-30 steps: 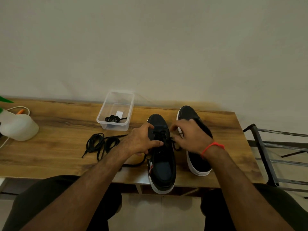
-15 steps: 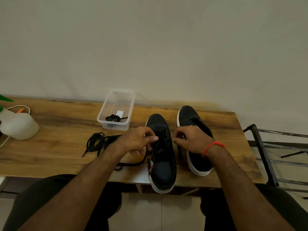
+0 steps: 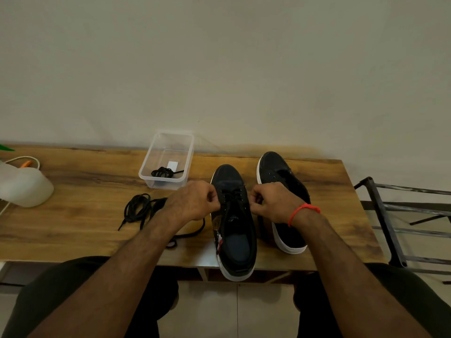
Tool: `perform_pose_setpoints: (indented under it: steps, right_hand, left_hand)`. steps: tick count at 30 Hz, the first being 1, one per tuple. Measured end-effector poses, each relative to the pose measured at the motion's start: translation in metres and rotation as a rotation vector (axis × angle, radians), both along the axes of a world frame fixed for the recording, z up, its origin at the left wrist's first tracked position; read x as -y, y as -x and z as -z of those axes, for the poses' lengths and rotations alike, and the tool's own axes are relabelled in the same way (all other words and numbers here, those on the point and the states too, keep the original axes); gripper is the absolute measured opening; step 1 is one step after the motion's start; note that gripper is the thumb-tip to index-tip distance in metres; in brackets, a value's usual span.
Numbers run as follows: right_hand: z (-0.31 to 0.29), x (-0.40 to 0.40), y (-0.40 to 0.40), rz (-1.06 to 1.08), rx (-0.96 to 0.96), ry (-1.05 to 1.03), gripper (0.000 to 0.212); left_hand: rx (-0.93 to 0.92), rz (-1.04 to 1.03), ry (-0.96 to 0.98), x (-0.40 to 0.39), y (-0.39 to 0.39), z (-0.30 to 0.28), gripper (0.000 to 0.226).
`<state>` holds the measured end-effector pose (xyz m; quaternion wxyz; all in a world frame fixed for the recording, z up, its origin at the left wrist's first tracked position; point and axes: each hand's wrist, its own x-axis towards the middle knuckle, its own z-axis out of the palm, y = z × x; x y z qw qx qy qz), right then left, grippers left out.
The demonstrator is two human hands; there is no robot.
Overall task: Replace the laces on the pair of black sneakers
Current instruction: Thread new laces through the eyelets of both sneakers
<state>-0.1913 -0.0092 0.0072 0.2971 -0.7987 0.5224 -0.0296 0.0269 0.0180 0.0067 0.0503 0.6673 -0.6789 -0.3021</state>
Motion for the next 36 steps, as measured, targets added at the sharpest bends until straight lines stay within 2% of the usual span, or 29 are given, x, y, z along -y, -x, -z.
perform_pose_setpoints:
  steps: [8, 12, 16, 18, 21, 24, 26, 31, 33, 36]
  right_hand:
    - [-0.003, 0.001, 0.004, -0.011, -0.043, -0.024, 0.005]
    - [-0.003, 0.002, 0.009, 0.033, 0.007, -0.025, 0.008]
    - [-0.012, 0.003, 0.014, 0.072, 0.056, -0.049, 0.014]
    - [-0.022, 0.002, 0.012, 0.119, 0.172, -0.084, 0.023]
    - [-0.038, 0.0, 0.006, 0.186, 0.457, -0.121, 0.034]
    - [-0.057, -0.004, 0.002, 0.219, 0.779, -0.101, 0.032]
    - [-0.077, -0.009, 0.0, 0.204, 0.909, -0.087, 0.03]
    - [-0.126, -0.024, -0.008, 0.161, 0.979, 0.03, 0.019]
    - [-0.146, -0.027, -0.011, 0.149, 1.008, 0.062, 0.011]
    - [-0.18, -0.028, -0.017, 0.127, 1.021, 0.164, 0.01]
  left_hand:
    - [0.014, 0.002, -0.046, 0.0, -0.001, -0.002, 0.009]
    - [-0.183, 0.022, -0.152, 0.0, -0.008, -0.002, 0.003]
    - [-0.297, -0.018, -0.099, 0.003, -0.021, -0.017, 0.007]
    - [-0.395, -0.057, -0.091, 0.0, -0.027, -0.036, 0.013]
    - [-0.622, -0.129, -0.114, -0.011, -0.032, -0.068, 0.02]
    - [-0.825, -0.185, -0.106, -0.024, -0.032, -0.101, 0.026]
    - [-0.937, -0.197, -0.117, -0.031, -0.029, -0.124, 0.034]
    - [-1.098, -0.144, -0.102, -0.038, -0.025, -0.176, 0.046]
    - [-1.108, -0.107, -0.062, -0.04, -0.021, -0.197, 0.046]
    - [-1.071, -0.053, -0.004, -0.044, -0.015, -0.229, 0.046]
